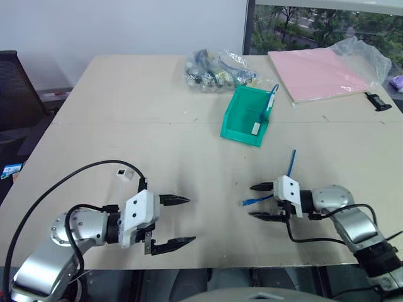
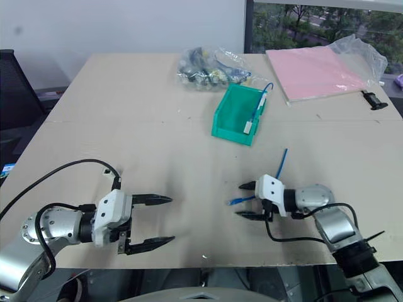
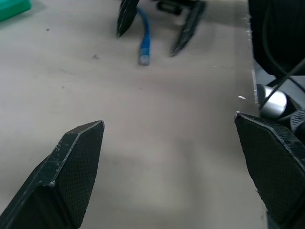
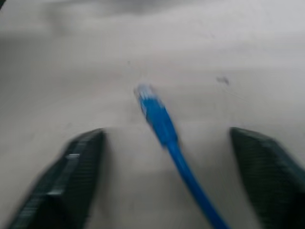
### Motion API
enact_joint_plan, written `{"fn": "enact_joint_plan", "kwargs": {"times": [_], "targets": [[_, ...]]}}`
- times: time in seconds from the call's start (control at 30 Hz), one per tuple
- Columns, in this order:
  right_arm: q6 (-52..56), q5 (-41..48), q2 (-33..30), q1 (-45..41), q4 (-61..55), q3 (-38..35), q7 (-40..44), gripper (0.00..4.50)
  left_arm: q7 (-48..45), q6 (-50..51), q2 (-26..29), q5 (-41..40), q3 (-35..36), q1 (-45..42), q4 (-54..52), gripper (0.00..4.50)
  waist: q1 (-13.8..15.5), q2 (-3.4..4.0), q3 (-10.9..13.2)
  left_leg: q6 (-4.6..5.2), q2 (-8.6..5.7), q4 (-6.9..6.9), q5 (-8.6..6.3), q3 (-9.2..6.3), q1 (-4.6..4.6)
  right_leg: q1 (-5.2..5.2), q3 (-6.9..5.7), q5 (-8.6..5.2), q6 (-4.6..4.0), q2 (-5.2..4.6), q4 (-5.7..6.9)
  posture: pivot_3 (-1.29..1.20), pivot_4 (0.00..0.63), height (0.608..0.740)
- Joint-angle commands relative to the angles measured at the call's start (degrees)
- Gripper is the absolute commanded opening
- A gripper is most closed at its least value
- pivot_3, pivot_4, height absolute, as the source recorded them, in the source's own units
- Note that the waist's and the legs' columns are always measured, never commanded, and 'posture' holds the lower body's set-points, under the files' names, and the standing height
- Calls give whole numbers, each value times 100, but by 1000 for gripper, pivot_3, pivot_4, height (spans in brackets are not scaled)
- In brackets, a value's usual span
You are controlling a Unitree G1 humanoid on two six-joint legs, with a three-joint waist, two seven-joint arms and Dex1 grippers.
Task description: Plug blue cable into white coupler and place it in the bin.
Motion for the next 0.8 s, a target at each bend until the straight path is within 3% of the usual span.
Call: {"fn": "enact_joint_plan", "kwargs": {"times": [0.03, 0.2, 0.37, 0.67, 0.8], "targets": [[17, -138, 18, -95, 98, 171, 31, 2168, -185, 18, 140, -119, 148, -15, -247, 4500, 4, 1, 0, 0, 0, 1, 0, -2, 0, 0, -2, 0, 0, 0, 2, 0, 150, 739], [28, -125, 77, -228, 153, 285, 64, 22, -310, -9, 177, -84, 186, -26, -213, 4500, 1, 1, 1, -1, -3, 3, 0, -6, 0, 1, -5, 0, 0, 0, 5, 0, 150, 739], [-3, -135, 175, -552, 411, 285, 75, 22, -313, 32, 164, -71, 227, -192, -146, 4500, -8, 0, 1, -1, -6, 7, 1, -12, 0, 1, -10, 0, 0, 2, 10, 0, 150, 739], [-141, -435, 1170, -2652, 2644, 481, 215, 22, -337, 263, 59, -58, -19, -1314, 465, 4500, -84, 6, 34, -22, -16, 10, 13, -24, 7, -10, -14, -2, -4, 10, 53, 0, 150, 739], [-723, -622, 1473, -3141, 3677, 439, 161, 1603, -472, 238, -38, 93, -330, -1923, 1026, 4500, -101, 2, 32, -50, -17, 10, 30, -28, -12, -32, -33, -2, -4, 8, 51, 0, 150, 739]]}}
